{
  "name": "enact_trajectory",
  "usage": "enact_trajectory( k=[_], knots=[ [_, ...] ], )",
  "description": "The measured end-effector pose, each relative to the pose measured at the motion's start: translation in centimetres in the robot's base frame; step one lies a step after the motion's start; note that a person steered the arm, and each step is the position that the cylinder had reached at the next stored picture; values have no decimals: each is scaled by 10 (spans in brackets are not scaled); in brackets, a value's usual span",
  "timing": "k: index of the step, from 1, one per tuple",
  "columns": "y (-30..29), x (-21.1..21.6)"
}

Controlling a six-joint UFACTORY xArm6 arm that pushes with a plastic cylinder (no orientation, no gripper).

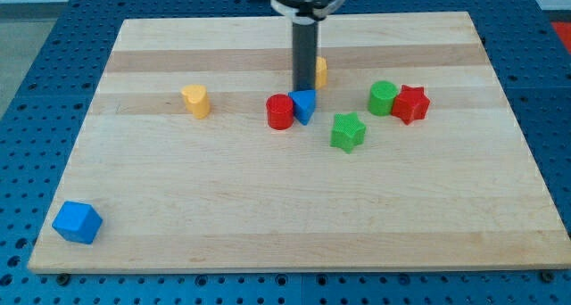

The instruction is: Place the blue triangle diagonally to the green star

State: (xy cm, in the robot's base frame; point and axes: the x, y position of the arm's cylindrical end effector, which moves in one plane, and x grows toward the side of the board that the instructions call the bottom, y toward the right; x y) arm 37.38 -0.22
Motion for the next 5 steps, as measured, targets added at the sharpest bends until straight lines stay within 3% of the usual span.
enact_trajectory(
  k=[2, 4, 5],
  knots=[
    [1, 20],
    [40, 9],
    [22, 35]
  ],
)
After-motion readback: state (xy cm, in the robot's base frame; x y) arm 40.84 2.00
